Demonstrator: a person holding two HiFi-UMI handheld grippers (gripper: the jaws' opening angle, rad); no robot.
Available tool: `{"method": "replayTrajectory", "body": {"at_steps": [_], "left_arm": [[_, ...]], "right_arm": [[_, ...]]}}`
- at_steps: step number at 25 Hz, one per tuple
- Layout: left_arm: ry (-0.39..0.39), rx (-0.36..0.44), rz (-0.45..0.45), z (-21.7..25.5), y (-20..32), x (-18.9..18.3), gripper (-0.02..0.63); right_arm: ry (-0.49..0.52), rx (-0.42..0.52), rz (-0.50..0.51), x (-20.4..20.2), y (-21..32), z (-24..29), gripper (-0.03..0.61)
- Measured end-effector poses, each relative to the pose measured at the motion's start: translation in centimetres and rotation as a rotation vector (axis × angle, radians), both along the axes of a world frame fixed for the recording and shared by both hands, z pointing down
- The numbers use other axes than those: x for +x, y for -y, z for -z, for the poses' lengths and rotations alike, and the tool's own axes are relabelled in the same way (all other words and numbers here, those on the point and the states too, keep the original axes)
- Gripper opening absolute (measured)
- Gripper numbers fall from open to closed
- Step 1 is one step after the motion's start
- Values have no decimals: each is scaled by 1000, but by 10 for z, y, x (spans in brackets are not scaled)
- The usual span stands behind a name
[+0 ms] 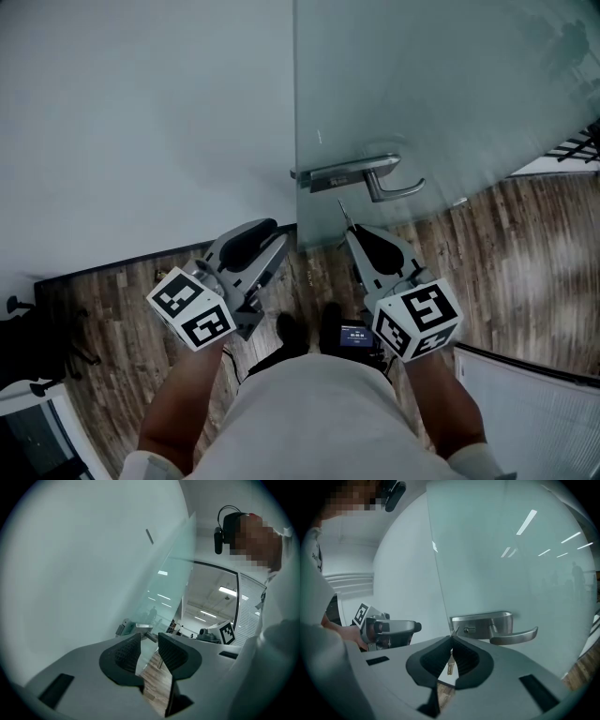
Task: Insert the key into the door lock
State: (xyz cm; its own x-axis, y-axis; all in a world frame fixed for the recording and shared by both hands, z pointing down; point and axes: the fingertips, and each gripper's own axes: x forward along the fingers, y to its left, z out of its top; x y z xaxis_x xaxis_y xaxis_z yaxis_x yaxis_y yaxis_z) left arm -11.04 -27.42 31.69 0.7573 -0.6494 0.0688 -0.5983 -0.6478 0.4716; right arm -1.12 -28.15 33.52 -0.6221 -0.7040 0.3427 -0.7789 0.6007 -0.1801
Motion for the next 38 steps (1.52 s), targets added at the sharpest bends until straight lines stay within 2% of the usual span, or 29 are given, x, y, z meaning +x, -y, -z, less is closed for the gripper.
{"method": "replayTrajectory", "body": {"at_steps": [14,28,38], "left_arm": [[59,45,-11,6,48,9,121],[54,64,-24,9,74,14,121],[62,82,-59,12,82,25,121]], "right_arm": [[-10,-34,-5,-2,24,-16,18],[-24,-53,2,-3,32,-26,18],[-84,-24,13,-7,35,-24,18]]}}
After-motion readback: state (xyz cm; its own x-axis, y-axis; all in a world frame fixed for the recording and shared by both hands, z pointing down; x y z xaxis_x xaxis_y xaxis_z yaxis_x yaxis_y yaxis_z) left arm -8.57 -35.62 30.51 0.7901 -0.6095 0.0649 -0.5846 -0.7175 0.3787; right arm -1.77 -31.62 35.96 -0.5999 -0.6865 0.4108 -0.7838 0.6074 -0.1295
